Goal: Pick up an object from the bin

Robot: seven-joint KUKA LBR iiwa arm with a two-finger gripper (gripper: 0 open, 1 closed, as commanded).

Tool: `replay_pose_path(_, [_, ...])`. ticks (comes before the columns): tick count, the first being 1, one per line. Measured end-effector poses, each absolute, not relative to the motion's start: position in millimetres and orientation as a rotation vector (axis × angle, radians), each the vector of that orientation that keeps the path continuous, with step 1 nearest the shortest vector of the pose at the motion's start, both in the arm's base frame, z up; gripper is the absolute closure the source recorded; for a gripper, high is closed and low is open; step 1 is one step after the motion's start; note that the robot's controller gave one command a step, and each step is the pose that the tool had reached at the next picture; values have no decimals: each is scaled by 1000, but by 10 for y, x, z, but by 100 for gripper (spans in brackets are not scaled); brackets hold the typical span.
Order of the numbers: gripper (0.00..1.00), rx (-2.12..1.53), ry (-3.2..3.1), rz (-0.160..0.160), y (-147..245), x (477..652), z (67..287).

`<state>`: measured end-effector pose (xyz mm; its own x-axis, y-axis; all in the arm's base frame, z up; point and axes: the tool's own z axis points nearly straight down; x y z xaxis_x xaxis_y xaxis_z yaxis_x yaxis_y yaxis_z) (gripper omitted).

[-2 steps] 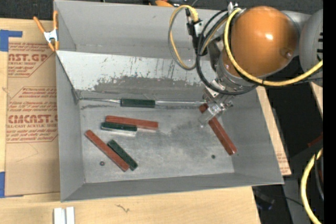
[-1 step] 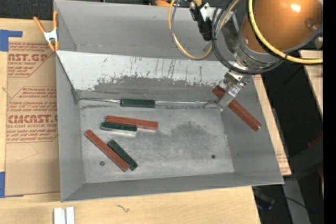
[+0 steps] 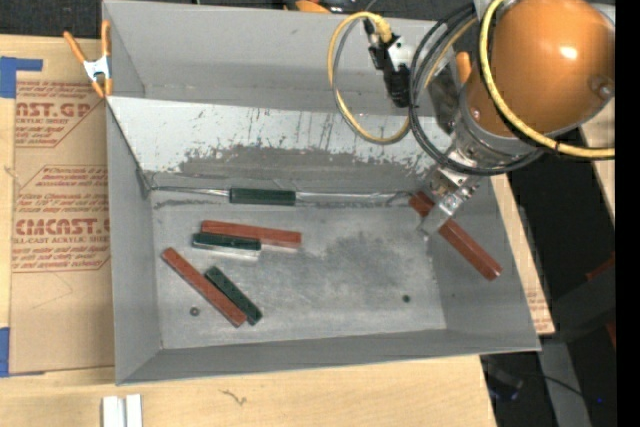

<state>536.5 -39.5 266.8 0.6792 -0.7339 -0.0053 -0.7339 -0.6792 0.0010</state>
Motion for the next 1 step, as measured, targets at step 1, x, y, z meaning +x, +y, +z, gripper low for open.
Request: replay_pose_path(1, [100, -2881, 1247, -5, -433, 5163, 3329])
